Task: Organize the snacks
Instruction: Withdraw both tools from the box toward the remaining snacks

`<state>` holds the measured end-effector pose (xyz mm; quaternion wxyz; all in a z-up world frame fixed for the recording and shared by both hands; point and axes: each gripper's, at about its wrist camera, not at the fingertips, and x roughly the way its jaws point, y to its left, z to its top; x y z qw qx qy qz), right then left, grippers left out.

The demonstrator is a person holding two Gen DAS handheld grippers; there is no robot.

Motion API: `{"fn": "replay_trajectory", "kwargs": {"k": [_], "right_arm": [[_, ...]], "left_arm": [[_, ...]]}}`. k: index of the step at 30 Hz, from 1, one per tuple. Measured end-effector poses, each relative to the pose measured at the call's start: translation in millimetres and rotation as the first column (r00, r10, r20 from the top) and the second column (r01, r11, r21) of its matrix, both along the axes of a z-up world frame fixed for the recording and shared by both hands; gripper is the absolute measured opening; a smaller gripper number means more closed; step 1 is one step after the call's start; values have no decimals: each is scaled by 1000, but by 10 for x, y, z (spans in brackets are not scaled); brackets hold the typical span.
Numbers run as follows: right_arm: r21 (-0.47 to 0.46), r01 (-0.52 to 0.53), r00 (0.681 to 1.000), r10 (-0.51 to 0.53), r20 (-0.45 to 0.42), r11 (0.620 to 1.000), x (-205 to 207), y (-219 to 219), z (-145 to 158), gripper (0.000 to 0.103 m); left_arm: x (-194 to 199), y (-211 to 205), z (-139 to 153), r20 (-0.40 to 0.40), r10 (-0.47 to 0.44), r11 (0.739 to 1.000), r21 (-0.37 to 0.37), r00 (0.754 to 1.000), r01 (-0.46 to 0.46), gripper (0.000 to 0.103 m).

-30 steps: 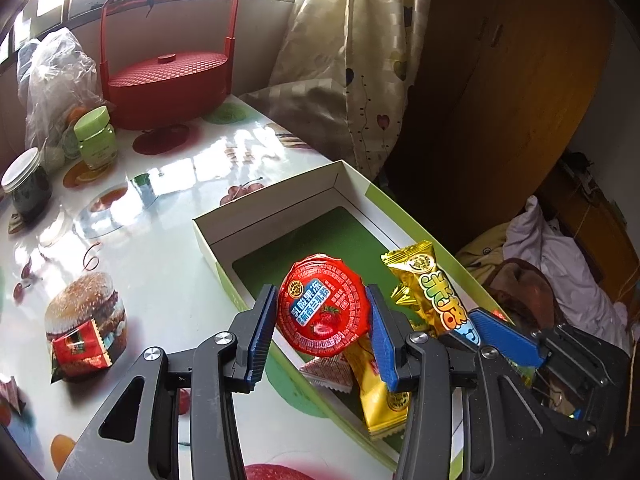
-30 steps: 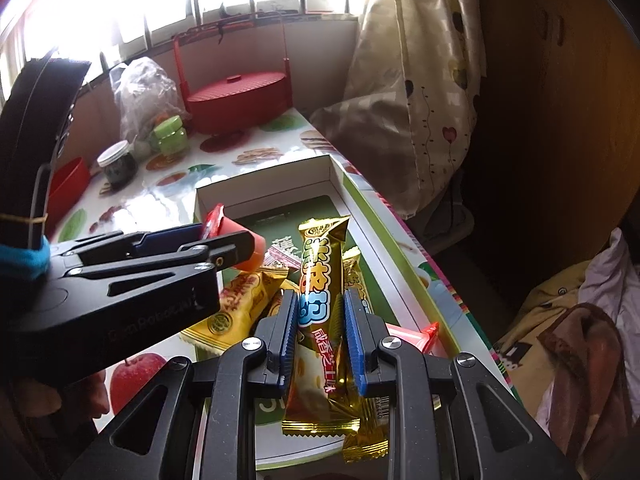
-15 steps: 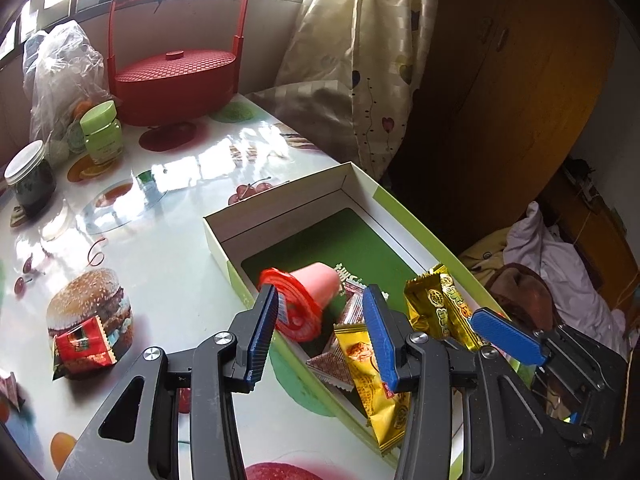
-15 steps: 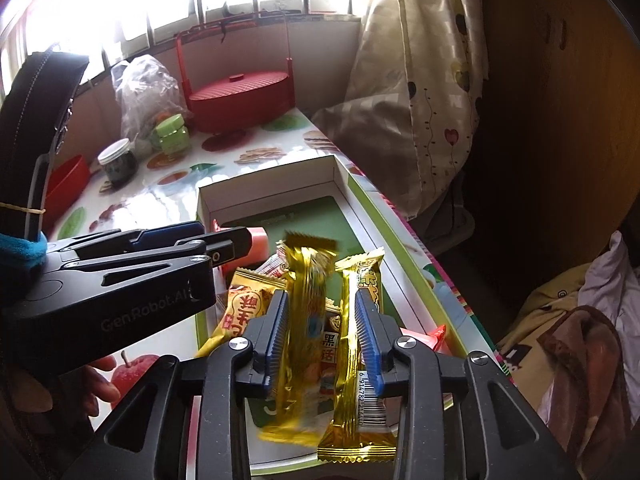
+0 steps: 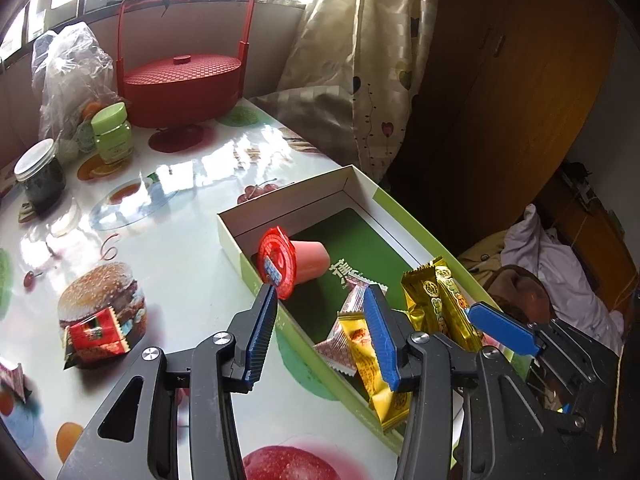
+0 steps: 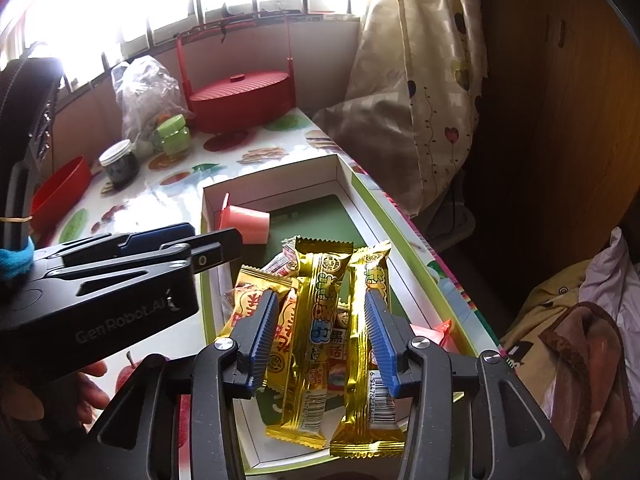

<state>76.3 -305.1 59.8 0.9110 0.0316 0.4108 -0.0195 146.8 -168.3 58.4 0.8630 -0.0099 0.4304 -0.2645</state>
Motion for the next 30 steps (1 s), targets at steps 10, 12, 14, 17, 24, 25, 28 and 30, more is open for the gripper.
{"fn": "replay_trajectory", "kwargs": {"k": [10,12,14,17,24,25,28,30], "right_arm": [[15,14,1000,-14,4,1000,-67,28,16,46],[18,14,1000,-14,5,1000,-82,43,18,46],[22,12,1000,-12,8,1000,-96,62,21,46],[28,6,1000,-7,16,1000,-104,88,35,46],[46,-23,998,20,53,999,-128,184,101,46],[49,-30,998,27,58,998,-131,210,110,46],[55,-47,997,43,65,997,-126,277,130,46],[60,-62,996,57,72,996,-115,328,138,46]], "left_arm": [[-155,236,107,20,31,999,-15,999,-31,46],[-172,303,122,21,42,999,-19,999,-42,46],[-191,363,131,24,51,999,-18,998,-50,46],[-221,445,153,32,72,997,-6,997,-72,46],[-277,703,201,51,122,992,-9,991,-122,46],[-288,750,212,56,135,991,-10,989,-134,46],[-326,865,228,62,154,988,-18,986,-153,46],[-349,931,235,72,165,986,-10,984,-164,46]]}}
